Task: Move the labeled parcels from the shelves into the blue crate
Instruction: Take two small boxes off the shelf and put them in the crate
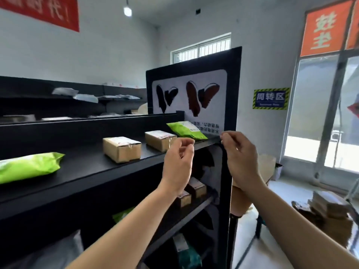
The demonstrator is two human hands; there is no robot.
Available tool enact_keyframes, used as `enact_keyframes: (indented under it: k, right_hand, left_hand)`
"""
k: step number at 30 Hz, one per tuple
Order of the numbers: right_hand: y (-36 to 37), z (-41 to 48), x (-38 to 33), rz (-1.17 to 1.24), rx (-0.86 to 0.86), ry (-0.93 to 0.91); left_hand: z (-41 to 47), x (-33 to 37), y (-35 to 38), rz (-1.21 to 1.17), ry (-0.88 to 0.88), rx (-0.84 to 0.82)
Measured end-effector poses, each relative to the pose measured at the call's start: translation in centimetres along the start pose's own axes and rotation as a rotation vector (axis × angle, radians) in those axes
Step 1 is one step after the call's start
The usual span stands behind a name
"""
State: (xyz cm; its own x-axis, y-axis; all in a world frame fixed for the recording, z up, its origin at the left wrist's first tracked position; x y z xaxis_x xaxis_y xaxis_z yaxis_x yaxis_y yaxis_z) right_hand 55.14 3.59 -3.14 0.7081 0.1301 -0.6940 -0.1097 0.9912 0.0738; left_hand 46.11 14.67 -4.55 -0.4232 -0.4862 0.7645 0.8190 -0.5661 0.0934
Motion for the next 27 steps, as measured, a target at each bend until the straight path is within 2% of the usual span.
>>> enact_keyframes:
  k: [6,15,20,27]
  right_hand:
    - [4.7,-1.7,-1.6,0.066,-0.121,0.036]
    - [10.9,-1.9,-2.0,0.101,-0.223,0.050]
    - [13.9,0.6,0.1,0.035,-0.209,0.127]
    - [18.2,4.3,4.9,-0.039,-0.148,0.242]
  left_hand:
    - [0.9,1.0,-7.2,0.096,0.015,0.169]
    - [3.4,0.6,-13.7,0.256,0.031,0.426]
    - [6.7,-1.3,-16.1,0.353,-0.089,0.513]
    - [10.5,-6.6,-16.5,0.380,-0.352,0.453]
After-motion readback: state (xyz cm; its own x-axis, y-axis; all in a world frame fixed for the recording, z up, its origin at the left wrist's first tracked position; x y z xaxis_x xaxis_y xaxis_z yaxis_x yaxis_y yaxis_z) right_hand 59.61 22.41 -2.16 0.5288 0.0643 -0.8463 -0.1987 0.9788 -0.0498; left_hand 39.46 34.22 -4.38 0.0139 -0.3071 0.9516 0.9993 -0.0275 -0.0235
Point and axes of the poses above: each hand's wrist, its own z-axis towards the middle knuckle, its own y-axis out of the palm, x = y × z, the point moved 1 cm from there along z, towards the middle knuckle, and after that the axes turned 9 degrees about x, right-handed, at the moved point
